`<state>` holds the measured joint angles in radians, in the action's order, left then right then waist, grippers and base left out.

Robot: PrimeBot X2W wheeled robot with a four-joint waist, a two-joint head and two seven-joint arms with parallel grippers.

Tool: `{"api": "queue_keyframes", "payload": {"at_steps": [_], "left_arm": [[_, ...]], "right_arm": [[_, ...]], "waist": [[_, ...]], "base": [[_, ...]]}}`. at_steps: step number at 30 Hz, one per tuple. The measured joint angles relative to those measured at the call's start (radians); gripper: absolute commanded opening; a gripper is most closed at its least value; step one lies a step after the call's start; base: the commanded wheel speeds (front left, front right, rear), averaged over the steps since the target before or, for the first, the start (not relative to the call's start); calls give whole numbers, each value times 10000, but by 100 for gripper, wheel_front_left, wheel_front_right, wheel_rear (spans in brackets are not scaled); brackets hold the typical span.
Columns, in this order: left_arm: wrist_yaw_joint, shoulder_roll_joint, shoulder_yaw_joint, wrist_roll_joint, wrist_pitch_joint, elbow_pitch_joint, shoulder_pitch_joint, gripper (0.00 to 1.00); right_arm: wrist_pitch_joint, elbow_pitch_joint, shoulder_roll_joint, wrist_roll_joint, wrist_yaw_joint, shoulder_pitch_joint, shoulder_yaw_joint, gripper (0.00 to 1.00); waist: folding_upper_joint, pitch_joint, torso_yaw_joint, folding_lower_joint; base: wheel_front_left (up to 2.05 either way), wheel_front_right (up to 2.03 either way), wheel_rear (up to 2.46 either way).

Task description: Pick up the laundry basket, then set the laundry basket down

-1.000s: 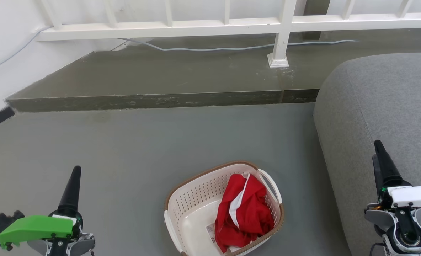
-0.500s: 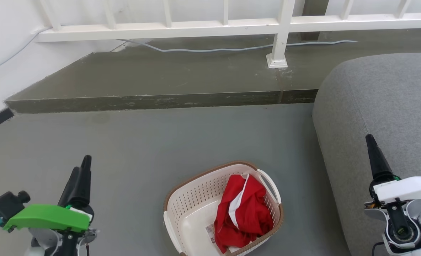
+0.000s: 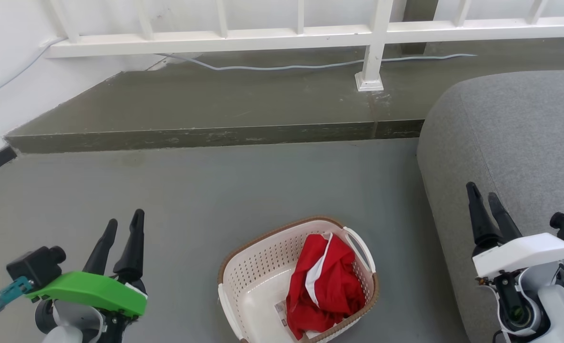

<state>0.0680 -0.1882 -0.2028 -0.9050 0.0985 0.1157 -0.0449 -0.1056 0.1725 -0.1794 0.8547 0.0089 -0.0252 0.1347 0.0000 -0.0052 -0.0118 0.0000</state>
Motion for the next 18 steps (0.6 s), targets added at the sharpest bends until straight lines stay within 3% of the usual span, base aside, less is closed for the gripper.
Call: {"api": "queue_keyframes", "payload": {"at_steps": [18], "left_arm": [[-709,-155,-911,2510,608,-157,-5,100]], "right_arm": [[-604,-46,-54,-2558,-514,50,713,100]], "waist": [[0,-14,-50,0]], "base": [[0,0,0]]}}
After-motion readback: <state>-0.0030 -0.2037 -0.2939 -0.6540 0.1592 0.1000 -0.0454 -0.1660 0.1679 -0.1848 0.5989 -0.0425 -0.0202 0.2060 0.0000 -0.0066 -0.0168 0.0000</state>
